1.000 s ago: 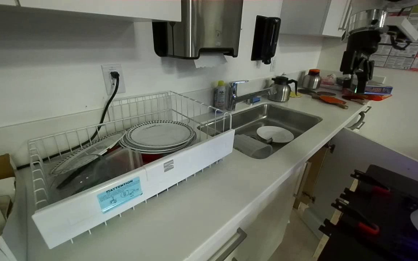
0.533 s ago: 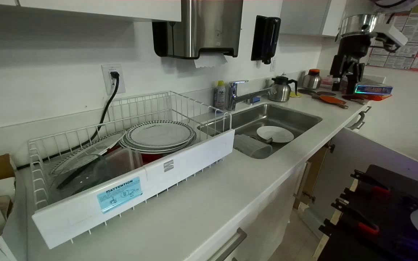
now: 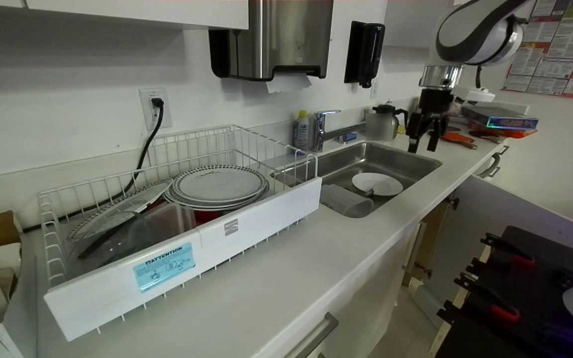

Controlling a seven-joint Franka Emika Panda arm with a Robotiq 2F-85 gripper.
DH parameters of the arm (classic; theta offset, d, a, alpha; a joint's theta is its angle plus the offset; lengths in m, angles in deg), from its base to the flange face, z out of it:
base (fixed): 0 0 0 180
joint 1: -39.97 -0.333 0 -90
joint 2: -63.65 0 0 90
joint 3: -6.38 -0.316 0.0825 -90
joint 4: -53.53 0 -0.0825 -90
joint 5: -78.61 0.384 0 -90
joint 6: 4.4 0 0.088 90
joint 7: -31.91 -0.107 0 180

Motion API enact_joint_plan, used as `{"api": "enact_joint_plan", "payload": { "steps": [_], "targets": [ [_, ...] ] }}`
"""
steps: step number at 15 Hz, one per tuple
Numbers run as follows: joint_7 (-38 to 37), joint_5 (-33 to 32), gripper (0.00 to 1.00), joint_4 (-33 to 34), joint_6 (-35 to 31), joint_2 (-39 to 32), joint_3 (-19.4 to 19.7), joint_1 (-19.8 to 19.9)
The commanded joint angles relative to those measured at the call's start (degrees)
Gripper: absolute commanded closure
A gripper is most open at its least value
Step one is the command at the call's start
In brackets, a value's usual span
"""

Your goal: Put the container in the sink on the dish rack

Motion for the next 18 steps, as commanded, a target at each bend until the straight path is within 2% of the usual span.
{"api": "enact_joint_plan", "payload": {
  "steps": [1,4,7,9,17,18],
  "targets": [
    [0.02,0.08,0.0,1.29,-1.04,-2.89,-1.09,0.89],
    [-0.1,-0.07,0.0,4.73,-1.75,-9.24,-1.47,1.1],
    [-0.11,-0.09,0.0,5.63,-1.75,-9.96,-1.5,1.14],
    [-1.47,2.09,0.0,10.17,1.05,-14.99,-2.12,0.87],
    [-0.77,6.84,0.0,20.62,-4.56,-31.11,-6.14,2.04],
    [-1.06,6.55,0.25,21.73,-4.81,-32.76,-6.39,2.33]
  ]
}}
